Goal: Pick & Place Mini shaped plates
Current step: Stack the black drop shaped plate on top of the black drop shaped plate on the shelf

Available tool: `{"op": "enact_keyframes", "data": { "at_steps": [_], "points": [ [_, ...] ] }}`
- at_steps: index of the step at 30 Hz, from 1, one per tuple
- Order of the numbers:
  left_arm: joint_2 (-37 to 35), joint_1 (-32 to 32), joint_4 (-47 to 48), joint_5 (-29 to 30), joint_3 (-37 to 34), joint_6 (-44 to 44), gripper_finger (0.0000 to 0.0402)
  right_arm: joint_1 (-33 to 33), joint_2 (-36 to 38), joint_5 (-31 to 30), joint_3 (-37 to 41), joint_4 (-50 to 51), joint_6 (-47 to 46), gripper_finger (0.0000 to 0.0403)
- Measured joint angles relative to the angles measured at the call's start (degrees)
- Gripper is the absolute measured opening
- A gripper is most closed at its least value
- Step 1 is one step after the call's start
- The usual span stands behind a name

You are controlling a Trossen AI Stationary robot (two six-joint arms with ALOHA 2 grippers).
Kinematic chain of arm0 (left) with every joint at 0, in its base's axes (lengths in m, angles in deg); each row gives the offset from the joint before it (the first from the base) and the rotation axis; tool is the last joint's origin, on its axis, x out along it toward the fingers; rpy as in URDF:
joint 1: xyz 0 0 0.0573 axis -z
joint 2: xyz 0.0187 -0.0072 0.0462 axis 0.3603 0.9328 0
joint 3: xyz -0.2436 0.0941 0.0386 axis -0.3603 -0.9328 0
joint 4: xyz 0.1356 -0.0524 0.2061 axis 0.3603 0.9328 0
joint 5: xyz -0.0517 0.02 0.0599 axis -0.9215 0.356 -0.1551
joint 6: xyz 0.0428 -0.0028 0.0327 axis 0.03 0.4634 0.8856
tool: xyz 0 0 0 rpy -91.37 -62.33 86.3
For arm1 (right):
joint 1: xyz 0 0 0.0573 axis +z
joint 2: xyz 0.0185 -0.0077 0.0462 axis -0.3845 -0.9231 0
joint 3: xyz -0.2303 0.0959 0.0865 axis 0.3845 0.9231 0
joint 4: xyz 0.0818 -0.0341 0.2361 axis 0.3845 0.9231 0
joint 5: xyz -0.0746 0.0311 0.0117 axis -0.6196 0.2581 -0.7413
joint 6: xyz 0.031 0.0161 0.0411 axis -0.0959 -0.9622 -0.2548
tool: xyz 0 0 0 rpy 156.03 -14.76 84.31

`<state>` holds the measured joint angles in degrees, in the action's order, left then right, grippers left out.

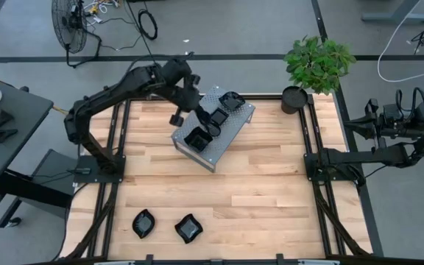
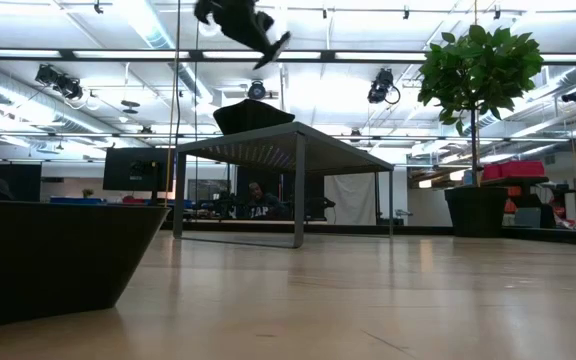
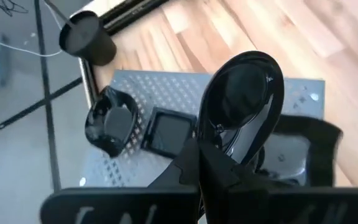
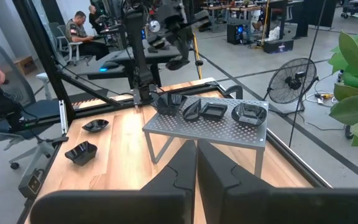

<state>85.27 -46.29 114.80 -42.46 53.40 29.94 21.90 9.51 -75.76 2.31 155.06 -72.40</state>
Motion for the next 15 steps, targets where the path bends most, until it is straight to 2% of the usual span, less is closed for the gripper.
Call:
{"op": "enact_keyframes", "data": {
  "at_steps": [4, 11, 15],
  "points": [
    [2.68, -1.4, -2.14, -3.34, -0.05, -0.86, 0.0001, 0.0, 0.0, 0.0, 0.0, 0.0, -0.02, 0.002],
    [8.78, -2.16, -2.67, -3.94, -0.07, 0.85, 0.0001, 0.0, 0.0, 0.0, 0.0, 0.0, -0.02, 0.002],
    [11.93, -2.32, -2.69, -6.26, -0.07, 0.53, 0.0001, 0.0, 0.0, -0.02, 0.0, 0.0, -0.02, 0.002]
  ]
}}
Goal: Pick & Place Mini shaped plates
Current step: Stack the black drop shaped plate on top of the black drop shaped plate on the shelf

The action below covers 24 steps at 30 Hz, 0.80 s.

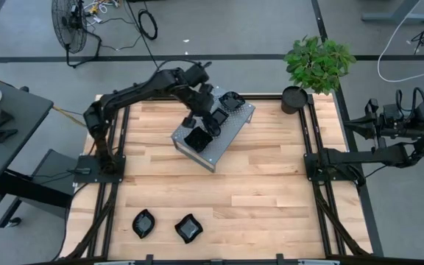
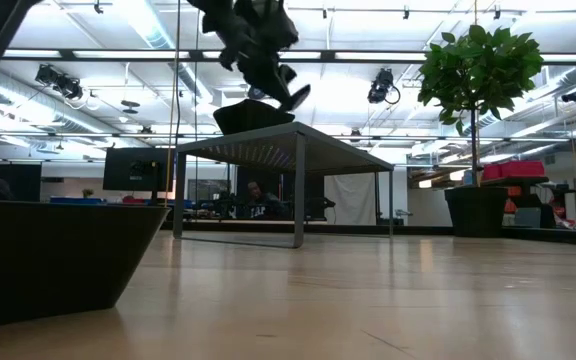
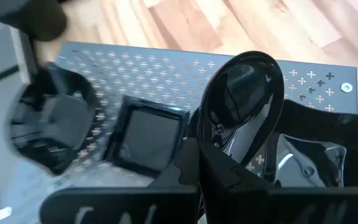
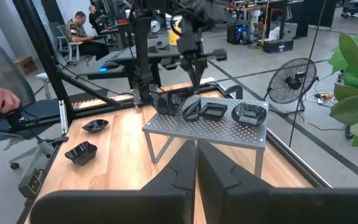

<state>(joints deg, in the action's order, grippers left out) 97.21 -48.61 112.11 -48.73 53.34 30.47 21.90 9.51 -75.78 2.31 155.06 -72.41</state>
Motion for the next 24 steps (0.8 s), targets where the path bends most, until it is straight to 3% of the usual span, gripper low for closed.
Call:
{"op": "enact_keyframes", "data": {
  "at_steps": [10, 24],
  "points": [
    [4.07, 0.11, -0.01, -1.48, -0.04, -1.86, 0.0002, 0.0, 0.0, 0.0, -0.01, 0.0, 0.02, 0.002],
    [4.42, 0.46, -0.04, -0.8, -0.04, -2.98, 0.0002, 0.0, 0.0, 0.01, 0.0, -0.01, 0.01, 0.002]
  ]
}}
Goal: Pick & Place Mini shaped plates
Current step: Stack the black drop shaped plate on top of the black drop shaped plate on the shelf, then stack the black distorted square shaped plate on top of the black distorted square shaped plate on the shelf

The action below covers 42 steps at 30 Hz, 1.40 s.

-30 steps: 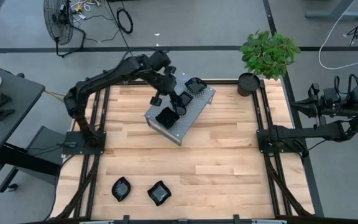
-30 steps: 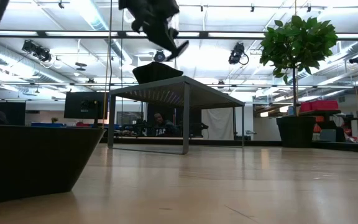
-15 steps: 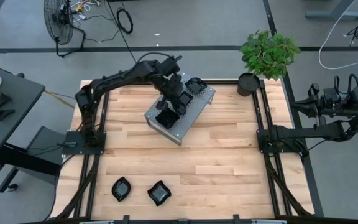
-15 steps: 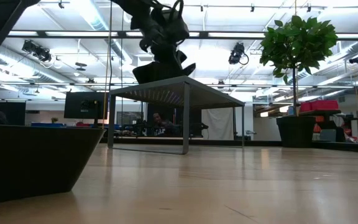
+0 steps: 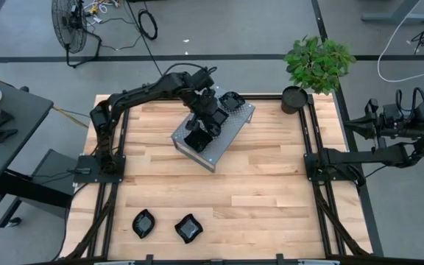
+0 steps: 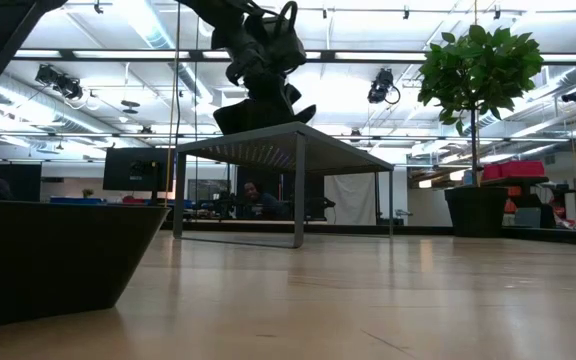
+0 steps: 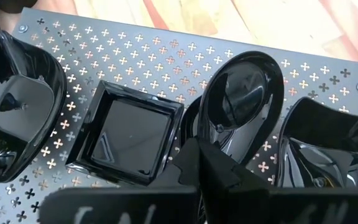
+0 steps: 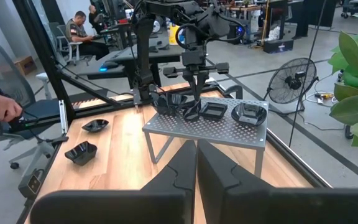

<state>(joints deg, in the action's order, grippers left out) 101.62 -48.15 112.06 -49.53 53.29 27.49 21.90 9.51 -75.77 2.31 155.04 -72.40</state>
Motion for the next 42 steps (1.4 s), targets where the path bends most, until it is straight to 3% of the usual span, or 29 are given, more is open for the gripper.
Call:
{"op": "enact_keyframes", "data": {
  "at_steps": [9, 20, 29, 37, 42],
  "points": [
    [0.0, 0.26, -0.02, 3.35, 0.0, 0.04, 0.0005, 0.0, 0.0, 0.0, -0.01, 0.02, 0.01, 0.002],
    [0.0, 0.28, -0.02, 3.46, 0.0, 0.02, 0.0058, 0.0, 0.0, 0.01, 0.0, 0.02, -0.01, 0.002],
    [-2.36, 1.43, 1.35, 5.49, 0.0, -0.02, 0.0064, 0.0, 0.0, 0.01, 0.0, 0.02, -0.01, 0.002],
    [-9.72, 5.9, 6.48, 12.54, 0.0, -0.44, 0.0064, 0.0, 0.0, 0.01, -0.02, 0.0, 0.01, 0.002],
    [-13.84, 12.98, 10.23, 17.6, 0.01, -4.03, 0.0064, 0.0, 0.0, 0.01, 0.0, 0.02, 0.01, 0.002]
  ]
}}
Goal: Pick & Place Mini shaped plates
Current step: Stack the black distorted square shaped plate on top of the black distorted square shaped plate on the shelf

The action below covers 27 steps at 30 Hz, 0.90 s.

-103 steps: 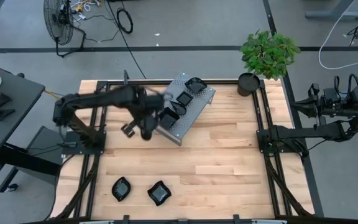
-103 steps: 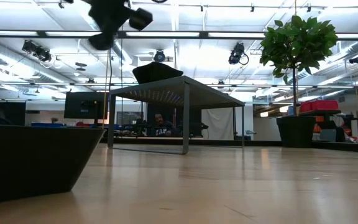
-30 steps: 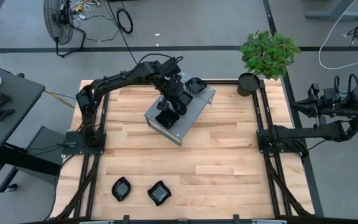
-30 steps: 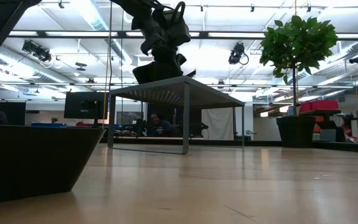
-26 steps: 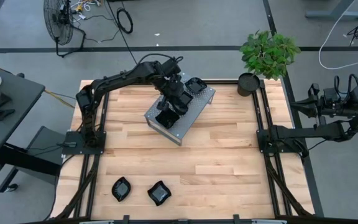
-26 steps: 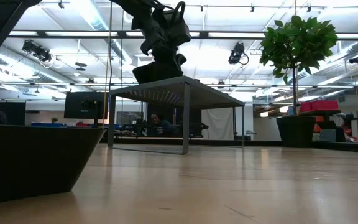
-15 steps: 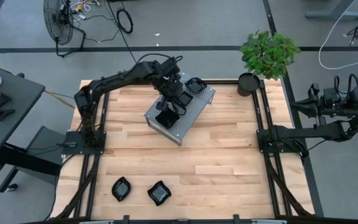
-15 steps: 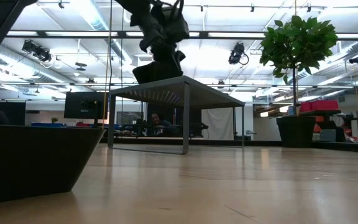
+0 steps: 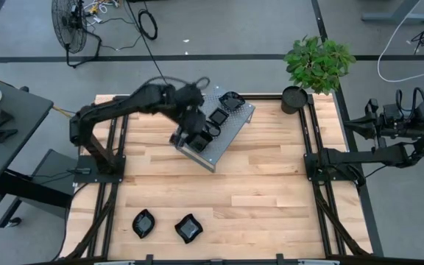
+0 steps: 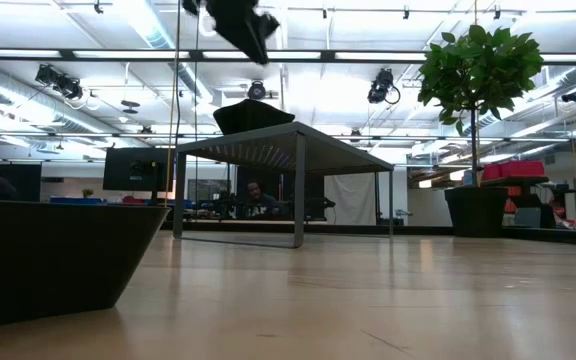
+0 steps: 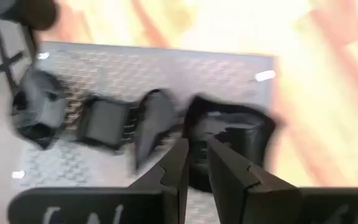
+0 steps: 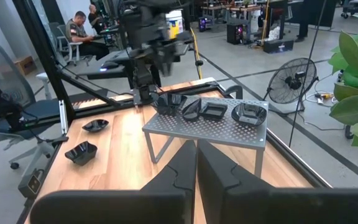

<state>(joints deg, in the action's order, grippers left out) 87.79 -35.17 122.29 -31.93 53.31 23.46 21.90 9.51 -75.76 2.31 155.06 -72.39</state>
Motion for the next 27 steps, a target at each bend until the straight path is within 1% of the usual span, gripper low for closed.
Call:
{"op": "enact_keyframes", "data": {
  "at_steps": [7, 12, 15, 19, 24, 27],
  "points": [
    [-1.62, 9.78, 9.22, 0.94, 0.01, -9.47, 0.0064, 0.0, 0.0, 0.0, -0.02, 0.0, -0.01, 0.002],
    [-1.81, 15.28, 15.92, 0.94, 0.01, -12.95, 0.0064, 0.0, 0.0, -0.02, -0.02, 0.0, -0.02, 0.002],
    [-1.79, 17.83, 16.21, 0.84, 0.01, -15.75, 0.0064, 0.0, 0.0, 0.0, -0.02, 0.0, -0.02, 0.002],
    [-1.77, 21.05, 14.78, 0.98, -0.33, -23.49, 0.0065, 0.0, 0.0, 0.0, -0.02, 0.0, -0.02, 0.002],
    [-1.81, 25.17, 12.09, 1.54, -5.11, -31.88, 0.0068, 0.0, 0.0, -0.01, -0.01, 0.0, -0.02, 0.002],
    [-1.85, 27.76, 10.43, 1.55, -8.17, -36.89, 0.0086, 0.0, 0.0, 0.0, -0.02, 0.0, 0.0, 0.002]
  ]
}}
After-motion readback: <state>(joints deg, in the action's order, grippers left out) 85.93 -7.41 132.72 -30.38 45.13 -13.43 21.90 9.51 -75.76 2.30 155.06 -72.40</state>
